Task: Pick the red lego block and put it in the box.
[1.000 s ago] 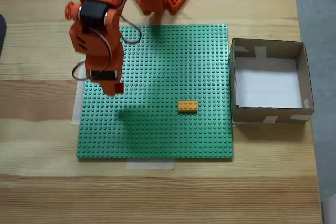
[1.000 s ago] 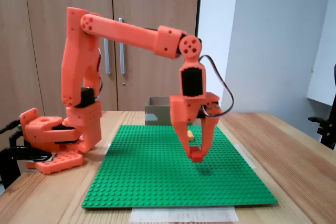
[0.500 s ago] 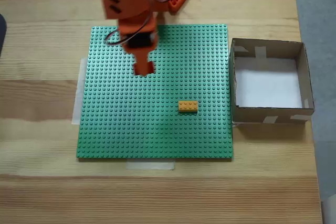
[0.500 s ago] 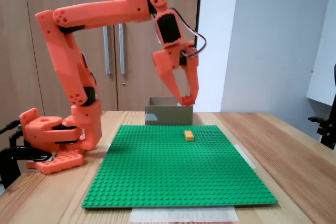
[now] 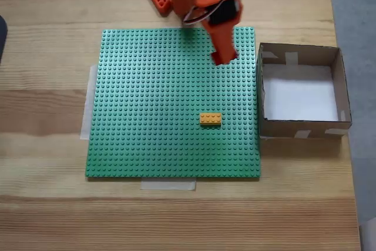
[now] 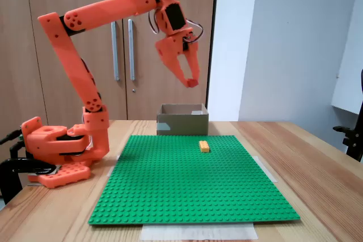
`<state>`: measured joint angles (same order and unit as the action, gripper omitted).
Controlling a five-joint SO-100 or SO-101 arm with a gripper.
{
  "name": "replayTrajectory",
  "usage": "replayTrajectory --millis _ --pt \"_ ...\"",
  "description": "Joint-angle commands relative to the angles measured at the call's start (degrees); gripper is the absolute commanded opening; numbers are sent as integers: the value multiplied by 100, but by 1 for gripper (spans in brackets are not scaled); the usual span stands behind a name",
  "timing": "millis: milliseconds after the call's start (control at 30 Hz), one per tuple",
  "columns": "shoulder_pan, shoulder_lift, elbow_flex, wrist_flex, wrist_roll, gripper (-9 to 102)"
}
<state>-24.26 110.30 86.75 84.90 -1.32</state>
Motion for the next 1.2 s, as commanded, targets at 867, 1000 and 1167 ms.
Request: replayTrajectory --millis 867,1000,1167 --pt "-2171 -1635 -105 -1881 554 -1" --pt "-2162 -2127 -492 -1881 624 -1" --pt "-2153 -2637 -800 -1995 598 -1"
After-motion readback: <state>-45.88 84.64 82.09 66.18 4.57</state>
